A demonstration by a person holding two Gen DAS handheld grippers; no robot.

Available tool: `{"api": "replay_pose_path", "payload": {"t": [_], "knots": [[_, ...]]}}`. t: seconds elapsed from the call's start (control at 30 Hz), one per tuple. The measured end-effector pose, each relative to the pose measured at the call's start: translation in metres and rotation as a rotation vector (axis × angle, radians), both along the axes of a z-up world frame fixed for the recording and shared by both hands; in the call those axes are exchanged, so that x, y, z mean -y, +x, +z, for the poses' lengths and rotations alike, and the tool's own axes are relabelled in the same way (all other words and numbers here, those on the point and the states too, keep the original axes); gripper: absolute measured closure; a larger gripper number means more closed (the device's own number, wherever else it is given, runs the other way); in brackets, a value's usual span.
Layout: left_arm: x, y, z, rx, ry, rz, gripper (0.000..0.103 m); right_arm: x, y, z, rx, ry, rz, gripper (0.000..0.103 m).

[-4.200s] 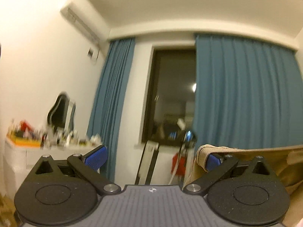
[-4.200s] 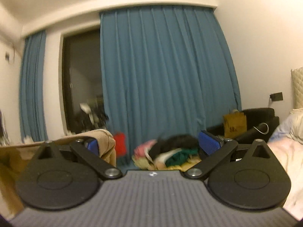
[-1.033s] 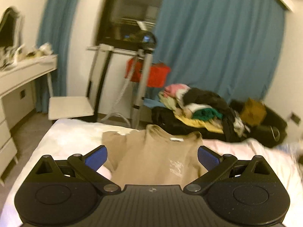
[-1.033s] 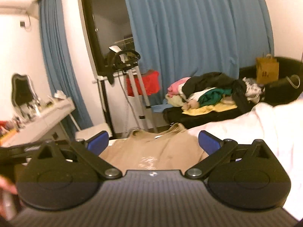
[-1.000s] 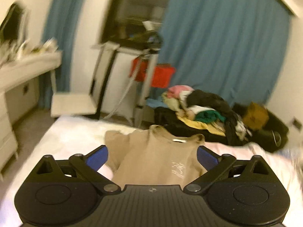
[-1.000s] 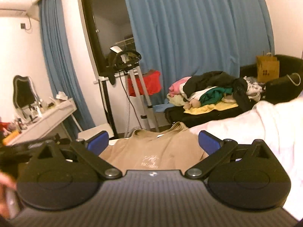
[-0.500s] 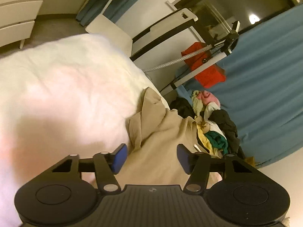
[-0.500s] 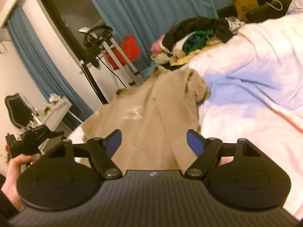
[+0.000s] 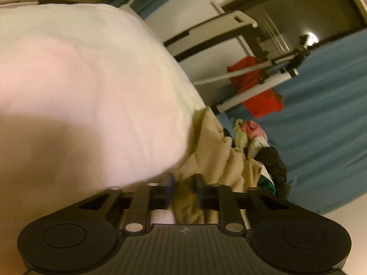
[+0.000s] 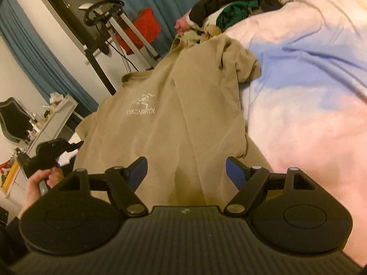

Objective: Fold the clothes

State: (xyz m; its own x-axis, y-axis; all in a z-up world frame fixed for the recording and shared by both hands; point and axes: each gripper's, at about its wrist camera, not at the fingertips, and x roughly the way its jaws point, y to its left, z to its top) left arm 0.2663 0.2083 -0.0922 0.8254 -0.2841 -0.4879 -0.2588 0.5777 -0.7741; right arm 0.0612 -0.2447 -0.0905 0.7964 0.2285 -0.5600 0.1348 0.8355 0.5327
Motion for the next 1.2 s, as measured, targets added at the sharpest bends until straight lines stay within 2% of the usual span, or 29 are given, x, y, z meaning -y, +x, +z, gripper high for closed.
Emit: {"api": "replay_pose_path", "payload": {"t": [0.07, 0.2, 0.33, 0.43, 0.47, 0.53, 0.6, 0.63, 0.67, 0.7, 0.83, 0.9, 1.0, 1.03, 1.07, 1.1, 1.17, 1.2], "knots": [[-0.004, -0.007, 0.006, 0.044, -0.02, 0.038, 0.096, -0.002, 0.002, -0.003, -0.001, -0.015, 0.003, 0.025], [-0.02, -0.031, 0.031, 0.103, 0.004, 0.128, 0.097, -0.006, 0.008, -0.007, 0.0, -0.069, -0.001, 0.026], [-0.035, -0.051, 0.046, 0.078, 0.08, 0.166, 0.097, -0.009, 0.01, -0.011, -0.006, -0.113, 0.001, 0.028], [-0.045, -0.058, 0.043, 0.066, 0.088, 0.16, 0.095, -0.009, 0.008, -0.01, -0.008, -0.114, -0.002, 0.028], [-0.053, -0.061, 0.041, 0.062, 0.045, 0.176, 0.093, -0.009, 0.007, -0.009, -0.009, -0.111, -0.004, 0.028], [-0.065, -0.062, 0.036, 0.058, -0.027, 0.222, 0.087, -0.009, 0.006, -0.009, -0.01, -0.103, -0.008, 0.028], [-0.076, -0.058, 0.032, 0.061, -0.079, 0.245, 0.073, -0.009, 0.005, -0.008, -0.012, -0.096, -0.01, 0.028], [-0.079, -0.053, 0.029, 0.057, -0.095, 0.252, 0.056, -0.008, 0.005, -0.008, -0.013, -0.093, -0.012, 0.028], [-0.082, -0.046, 0.026, 0.051, -0.101, 0.242, 0.05, -0.008, 0.005, -0.008, -0.012, -0.091, -0.012, 0.027], [-0.085, -0.038, 0.022, 0.045, -0.106, 0.228, 0.05, -0.008, 0.005, -0.008, -0.013, -0.091, -0.012, 0.027], [-0.078, -0.009, 0.017, 0.037, 0.003, 0.173, 0.05, -0.01, 0.006, -0.01, -0.014, -0.101, -0.008, 0.027], [-0.068, 0.004, 0.018, 0.047, 0.056, 0.102, 0.049, -0.011, 0.006, -0.011, -0.016, -0.105, -0.006, 0.027], [-0.048, 0.015, 0.022, 0.078, 0.104, 0.0, 0.041, -0.013, 0.008, -0.012, -0.017, -0.114, 0.0, 0.025], [-0.038, 0.019, 0.022, 0.07, 0.14, -0.039, 0.041, -0.014, 0.009, -0.012, -0.017, -0.12, 0.002, 0.024], [-0.025, 0.02, 0.024, 0.068, 0.221, -0.063, 0.043, -0.015, 0.01, -0.013, -0.018, -0.127, 0.003, 0.024], [-0.012, 0.022, 0.027, 0.067, 0.308, -0.084, 0.046, -0.016, 0.01, -0.013, -0.018, -0.133, 0.005, 0.024], [0.015, 0.024, 0.031, 0.072, 0.477, -0.135, 0.073, -0.018, 0.011, -0.014, -0.017, -0.148, 0.009, 0.024], [0.026, 0.022, 0.033, 0.073, 0.547, -0.155, 0.079, -0.018, 0.011, -0.014, -0.016, -0.154, 0.011, 0.024]]}}
